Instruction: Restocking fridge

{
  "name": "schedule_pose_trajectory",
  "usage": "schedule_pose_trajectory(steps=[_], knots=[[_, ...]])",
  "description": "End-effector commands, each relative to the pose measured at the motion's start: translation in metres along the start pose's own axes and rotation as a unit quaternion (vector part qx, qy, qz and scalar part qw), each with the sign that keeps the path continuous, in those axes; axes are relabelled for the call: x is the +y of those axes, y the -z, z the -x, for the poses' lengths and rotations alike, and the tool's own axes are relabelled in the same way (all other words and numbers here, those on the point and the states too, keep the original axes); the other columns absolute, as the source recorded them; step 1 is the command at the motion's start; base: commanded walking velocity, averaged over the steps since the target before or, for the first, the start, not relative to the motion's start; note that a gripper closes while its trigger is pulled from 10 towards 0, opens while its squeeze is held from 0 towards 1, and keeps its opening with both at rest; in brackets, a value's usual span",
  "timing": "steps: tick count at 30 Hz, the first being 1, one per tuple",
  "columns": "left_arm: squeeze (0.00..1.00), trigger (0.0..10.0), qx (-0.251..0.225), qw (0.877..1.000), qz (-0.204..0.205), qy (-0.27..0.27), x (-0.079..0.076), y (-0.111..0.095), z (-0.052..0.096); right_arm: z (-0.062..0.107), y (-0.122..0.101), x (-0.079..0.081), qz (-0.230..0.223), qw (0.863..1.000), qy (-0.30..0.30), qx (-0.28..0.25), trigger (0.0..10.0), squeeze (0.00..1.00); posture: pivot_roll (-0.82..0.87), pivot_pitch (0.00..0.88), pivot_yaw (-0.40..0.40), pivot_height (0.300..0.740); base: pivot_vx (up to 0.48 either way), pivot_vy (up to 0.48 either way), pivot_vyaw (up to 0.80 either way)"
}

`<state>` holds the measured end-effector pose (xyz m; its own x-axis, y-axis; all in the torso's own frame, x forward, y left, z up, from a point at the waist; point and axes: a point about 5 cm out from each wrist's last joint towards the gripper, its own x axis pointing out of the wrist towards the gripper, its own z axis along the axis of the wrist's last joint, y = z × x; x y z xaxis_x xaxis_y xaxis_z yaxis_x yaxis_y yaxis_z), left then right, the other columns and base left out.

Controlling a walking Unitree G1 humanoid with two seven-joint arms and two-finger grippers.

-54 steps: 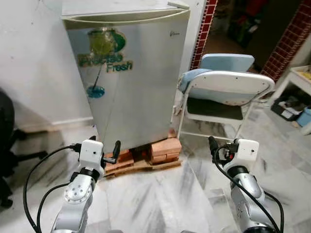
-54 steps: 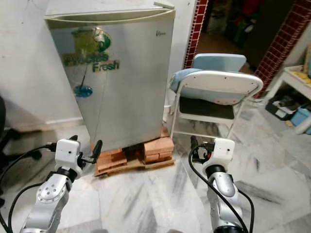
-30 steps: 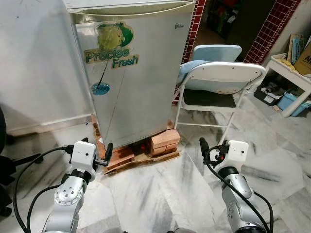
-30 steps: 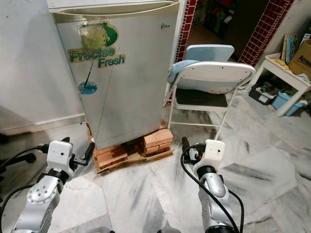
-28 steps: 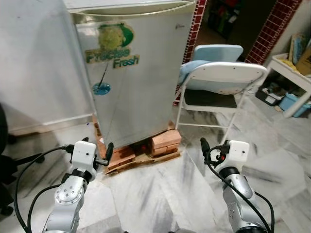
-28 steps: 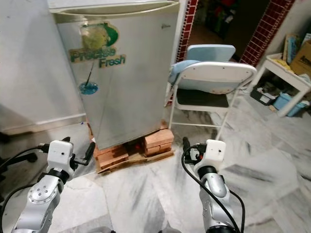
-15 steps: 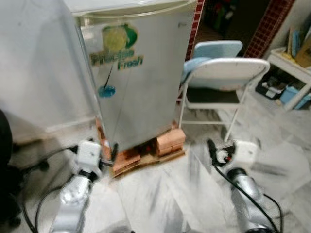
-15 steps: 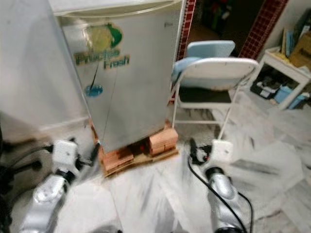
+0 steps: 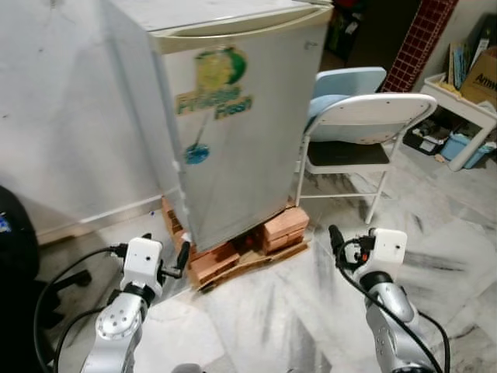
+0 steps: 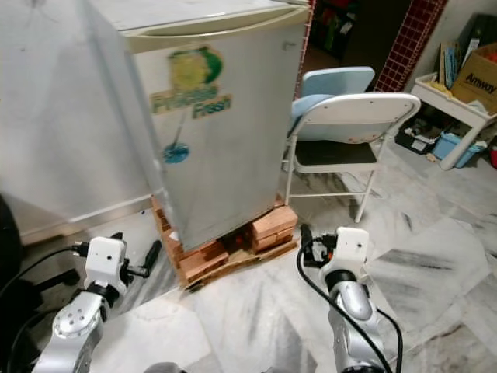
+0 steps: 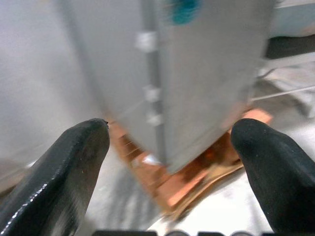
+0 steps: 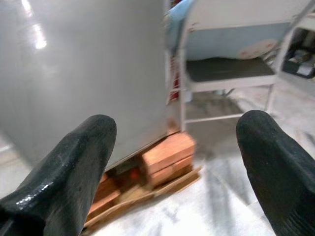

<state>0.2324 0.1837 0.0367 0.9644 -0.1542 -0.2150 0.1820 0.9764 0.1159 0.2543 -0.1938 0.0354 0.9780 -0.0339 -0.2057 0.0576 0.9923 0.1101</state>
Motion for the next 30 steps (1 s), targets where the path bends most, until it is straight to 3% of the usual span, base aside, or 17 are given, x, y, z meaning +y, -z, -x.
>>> schedule_pose_trajectory(steps=[1,4,7,13,19,30], knots=[[0.0,10.0,-0.008,1.0,-0.007,-0.003,0.003,-0.0047,-0.0029,-0.0037,-0.0041,0.0041,0.009,1.0,-0.005,-0.005,10.0,0.0,0.03,0.0,-0.029,0.74,0.0,0.48,0.0],[0.0,10.0,-0.011,1.0,-0.007,-0.007,0.0047,-0.0063,-0.0049,-0.0053,-0.0048,0.0056,0.042,0.999,-0.008,-0.007,10.0,0.0,0.03,0.0,-0.031,0.74,0.0,0.48,0.0],[0.0,10.0,-0.012,1.0,-0.007,-0.01,0.0056,-0.0066,-0.0052,-0.0065,-0.004,0.0092,0.011,0.999,-0.031,-0.003,10.0,0.0,0.03,0.0,-0.036,0.74,0.0,0.48,0.0],[0.0,10.0,-0.029,1.0,-0.012,-0.002,0.0065,-0.0096,-0.0055,-0.0096,-0.0077,0.006,0.033,0.999,-0.016,-0.007,10.0,0.0,0.03,0.0,-0.04,0.74,0.0,0.48,0.0],[0.0,10.0,-0.028,0.999,-0.015,-0.001,0.006,-0.0105,-0.0054,-0.0094,-0.0088,0.0082,0.007,1.0,-0.029,-0.006,10.0,0.0,0.03,0.0,-0.037,0.74,0.0,0.234,0.0],[0.0,10.0,-0.032,0.999,-0.009,0.009,-0.0013,-0.0085,-0.0074,-0.0099,-0.0081,0.007,0.008,1.0,-0.023,-0.009,10.0,0.0,0.03,0.0,-0.038,0.74,0.0,0.089,-0.77]])
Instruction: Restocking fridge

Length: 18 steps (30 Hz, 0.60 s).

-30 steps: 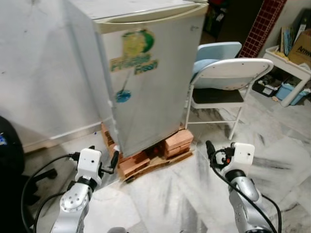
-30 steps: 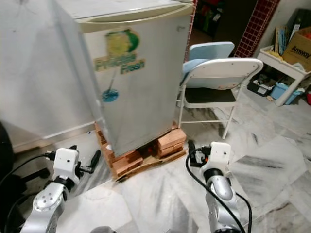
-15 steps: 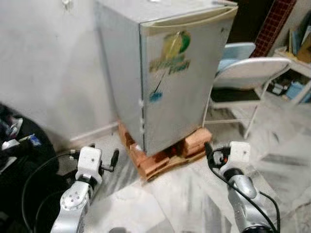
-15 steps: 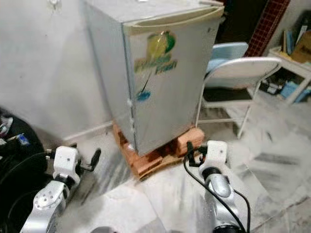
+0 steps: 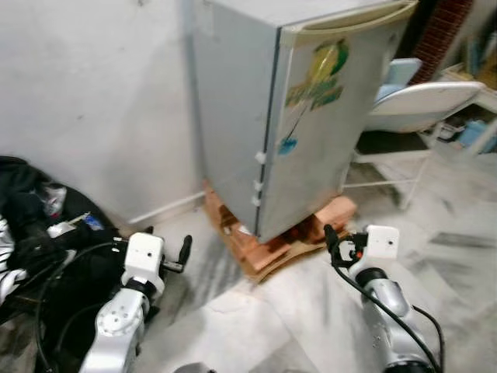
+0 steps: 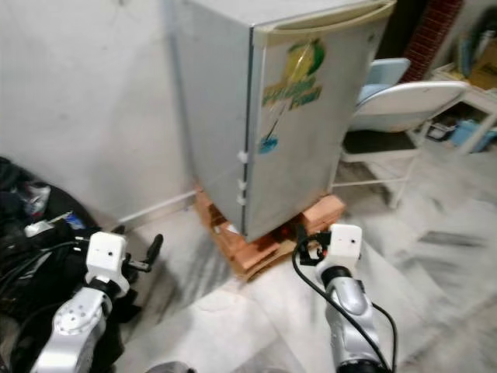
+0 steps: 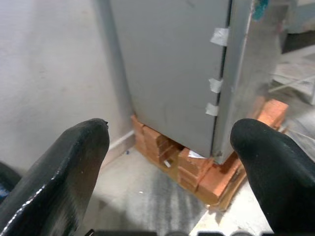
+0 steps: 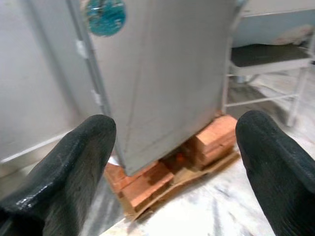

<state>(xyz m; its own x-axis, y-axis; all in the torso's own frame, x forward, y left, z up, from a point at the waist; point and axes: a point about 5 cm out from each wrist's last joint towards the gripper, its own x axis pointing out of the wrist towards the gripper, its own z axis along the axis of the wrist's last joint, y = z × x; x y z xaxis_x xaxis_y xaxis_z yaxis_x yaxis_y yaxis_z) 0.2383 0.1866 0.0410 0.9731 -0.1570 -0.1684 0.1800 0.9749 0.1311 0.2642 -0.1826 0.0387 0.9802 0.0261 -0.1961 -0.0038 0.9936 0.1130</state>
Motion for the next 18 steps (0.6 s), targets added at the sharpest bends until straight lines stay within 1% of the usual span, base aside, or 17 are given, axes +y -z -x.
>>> schedule_pose_trajectory(steps=[1,5,9,18], knots=[[0.0,10.0,-0.009,1.0,-0.002,0.012,-0.0059,-0.0036,-0.0033,-0.0011,-0.0044,-0.0051,0.004,1.0,0.008,-0.007,10.0,0.0,0.03,0.0,-0.039,0.74,0.0,0.24,-0.8],[0.0,10.0,-0.011,1.0,-0.002,0.011,-0.0054,-0.0045,-0.0045,-0.0014,-0.0054,-0.0052,0.007,1.0,0.007,-0.01,10.0,0.0,0.03,0.0,-0.038,0.74,0.0,0.243,-0.8],[0.0,10.0,-0.012,1.0,-0.003,0.01,-0.0045,-0.0048,-0.0051,-0.0018,-0.0066,-0.0058,0.007,1.0,0.008,-0.015,10.0,0.0,0.03,0.0,-0.036,0.74,0.272,0.286,-0.8],[0.0,10.0,-0.014,1.0,-0.007,0.015,-0.005,-0.0054,-0.0058,-0.0013,-0.0072,-0.0047,0.006,1.0,0.01,-0.019,10.0,0.0,0.02,0.0,-0.03,0.74,0.321,0.354,0.0]])
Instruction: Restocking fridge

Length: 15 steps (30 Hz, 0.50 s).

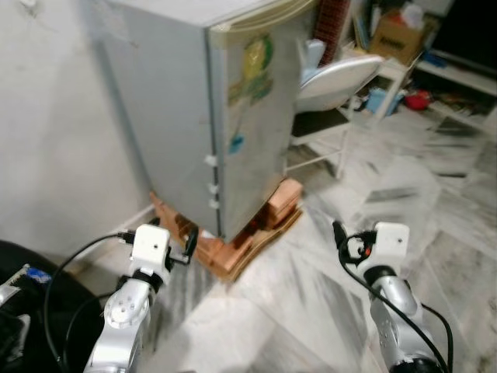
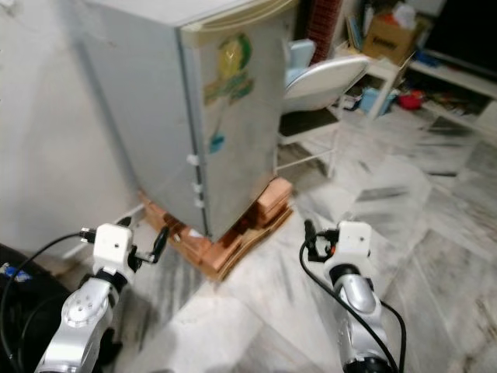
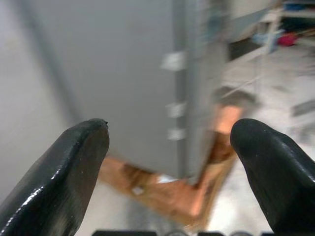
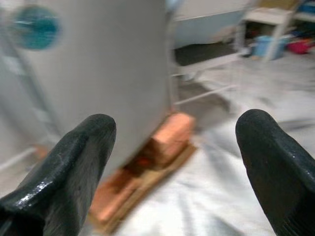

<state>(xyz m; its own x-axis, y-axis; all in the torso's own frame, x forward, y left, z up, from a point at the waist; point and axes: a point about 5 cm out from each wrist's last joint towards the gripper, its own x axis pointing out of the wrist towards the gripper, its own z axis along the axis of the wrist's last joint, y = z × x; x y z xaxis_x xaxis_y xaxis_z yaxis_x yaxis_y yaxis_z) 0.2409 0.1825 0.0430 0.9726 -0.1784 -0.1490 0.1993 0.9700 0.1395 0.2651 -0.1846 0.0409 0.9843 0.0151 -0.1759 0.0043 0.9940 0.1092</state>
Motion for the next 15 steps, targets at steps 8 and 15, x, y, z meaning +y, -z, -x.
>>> schedule_pose_trajectory(steps=[8,15], knots=[[0.0,10.0,-0.007,1.0,-0.005,0.012,-0.0039,-0.0034,-0.0046,-0.0007,-0.0043,-0.0029,0.004,1.0,0.007,-0.008,10.0,0.0,0.02,0.0,-0.029,0.74,0.328,0.35,-0.16],[0.0,10.0,-0.006,1.0,-0.003,0.015,-0.006,-0.003,-0.0049,-0.0009,-0.004,-0.0023,0.004,1.0,0.007,-0.007,10.0,0.0,0.02,0.0,-0.029,0.74,0.276,0.034,-0.8]])
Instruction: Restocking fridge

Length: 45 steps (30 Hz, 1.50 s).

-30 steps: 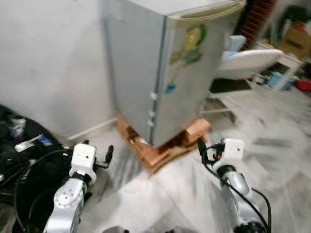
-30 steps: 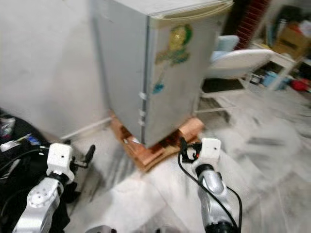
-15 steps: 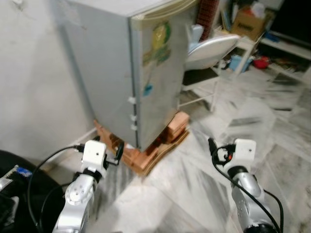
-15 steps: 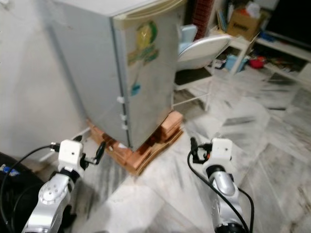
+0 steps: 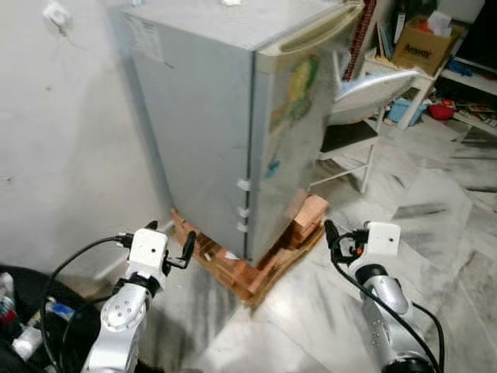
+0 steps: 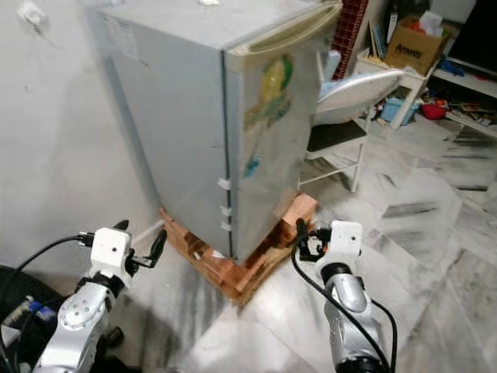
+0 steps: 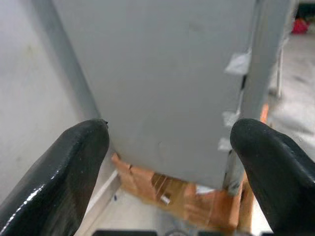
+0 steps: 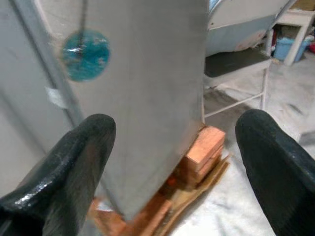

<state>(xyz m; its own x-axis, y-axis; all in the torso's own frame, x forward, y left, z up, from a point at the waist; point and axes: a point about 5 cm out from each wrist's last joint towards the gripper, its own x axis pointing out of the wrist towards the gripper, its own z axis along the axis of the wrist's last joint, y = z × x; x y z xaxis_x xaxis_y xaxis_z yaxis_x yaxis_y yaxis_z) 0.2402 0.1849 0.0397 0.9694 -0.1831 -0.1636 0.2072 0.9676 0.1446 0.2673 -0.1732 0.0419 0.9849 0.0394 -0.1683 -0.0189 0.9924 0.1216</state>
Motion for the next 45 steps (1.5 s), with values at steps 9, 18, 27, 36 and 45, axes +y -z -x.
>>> schedule_pose_trajectory(steps=[9,18,27,36,45], knots=[[0.0,10.0,-0.016,1.0,0.001,0.022,-0.0114,-0.0072,-0.0058,0.0016,-0.003,-0.0137,0.008,1.0,0.02,-0.002,10.0,0.0,0.02,0.0,-0.029,0.74,0.0,0.0,-0.8],[0.0,10.0,-0.015,0.999,0.004,0.028,-0.0134,-0.0068,-0.0055,0.0009,-0.0026,-0.0133,0.009,1.0,0.019,-0.001,10.0,0.0,0.02,0.0,-0.031,0.74,0.0,0.0,-0.8],[0.0,10.0,-0.014,1.0,0.003,0.011,-0.0086,-0.0059,-0.0069,0.0006,-0.0025,-0.0121,0.011,1.0,0.016,-0.003,10.0,0.0,0.03,0.0,-0.035,0.74,0.0,0.0,-0.78],[0.0,10.0,-0.015,1.0,0.001,-0.001,-0.0052,-0.0065,-0.0078,0.0008,-0.0023,-0.012,0.013,1.0,0.017,-0.003,10.0,0.0,0.02,0.0,-0.034,0.74,0.09,0.0,-0.14],[0.0,10.0,-0.02,1.0,0.002,0.001,-0.0058,-0.0083,-0.0095,0.0,-0.0034,-0.0124,0.013,1.0,0.017,-0.007,10.0,0.0,0.02,0.0,-0.033,0.74,0.343,0.0,0.0]])
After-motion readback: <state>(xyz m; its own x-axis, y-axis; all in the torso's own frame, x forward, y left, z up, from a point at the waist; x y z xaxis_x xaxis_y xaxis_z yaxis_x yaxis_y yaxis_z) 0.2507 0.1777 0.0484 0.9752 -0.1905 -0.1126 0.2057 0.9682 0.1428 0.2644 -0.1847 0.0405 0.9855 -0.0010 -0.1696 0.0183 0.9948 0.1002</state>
